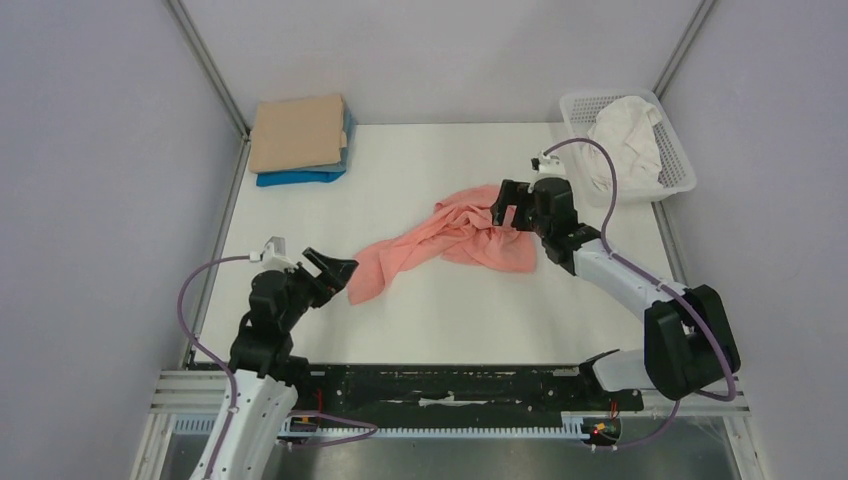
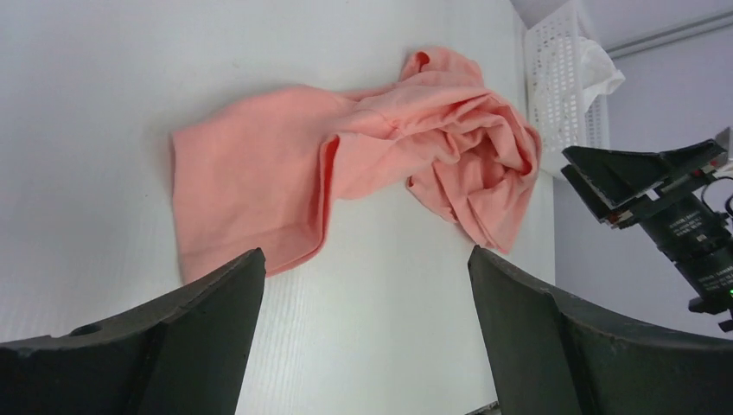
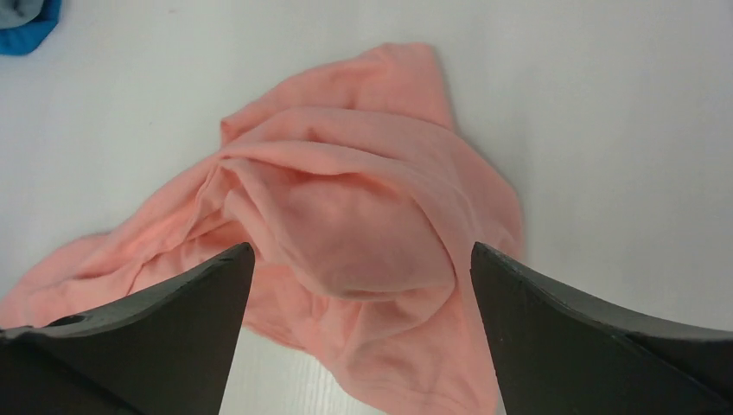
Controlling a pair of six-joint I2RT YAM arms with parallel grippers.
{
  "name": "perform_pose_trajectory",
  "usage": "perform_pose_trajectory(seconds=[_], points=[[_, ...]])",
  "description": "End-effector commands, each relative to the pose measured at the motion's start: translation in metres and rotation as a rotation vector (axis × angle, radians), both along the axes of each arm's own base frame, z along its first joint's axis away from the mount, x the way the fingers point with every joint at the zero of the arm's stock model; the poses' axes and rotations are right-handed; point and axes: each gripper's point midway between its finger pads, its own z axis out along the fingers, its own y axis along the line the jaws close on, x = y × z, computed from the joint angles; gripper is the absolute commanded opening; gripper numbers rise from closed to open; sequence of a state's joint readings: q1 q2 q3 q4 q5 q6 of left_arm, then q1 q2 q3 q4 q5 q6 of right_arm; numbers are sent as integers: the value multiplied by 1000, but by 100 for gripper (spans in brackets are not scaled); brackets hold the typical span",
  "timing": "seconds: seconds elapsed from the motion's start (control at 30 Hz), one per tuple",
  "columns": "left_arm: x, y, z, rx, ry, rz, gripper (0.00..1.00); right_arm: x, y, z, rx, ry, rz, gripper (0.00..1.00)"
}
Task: Fold and stack the t-shirts
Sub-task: Move the tshirt to the center of the board, then flatten out the tshirt
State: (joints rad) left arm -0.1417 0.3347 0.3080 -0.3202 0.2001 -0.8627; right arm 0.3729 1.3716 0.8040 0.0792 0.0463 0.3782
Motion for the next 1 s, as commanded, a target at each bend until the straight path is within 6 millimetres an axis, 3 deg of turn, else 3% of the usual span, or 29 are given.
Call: perform_pose_trajectory(seconds=[0.0,0.23,0.4,0.5,0.6,0.7,0.8,0.97], points=[[3,8,-21,14,97,58,93,15,-45,37,-124,-132,-202,98],[19,2,-75,86,309,7,93,-33,-70,22,-123,-173,-231,98],[17,-3,-114,138,464,-13,93,-62,-78,11,-77,-217,-232,98],[19,-7,-124,211,495,-13,93,-70,-80,10,-64,-236,-231,98],[21,-28,-128,264,502,-94,92,-75,-82,8,-65,-236,-231,98],[20,-52,-132,322,501,-185,84,-79,-84,4,-69,-229,-230,98],[16,-64,-140,367,522,-232,72,-81,-80,-2,-68,-213,-206,98],[13,-66,-150,420,543,-234,37,-88,-73,-23,-123,-131,-145,98]])
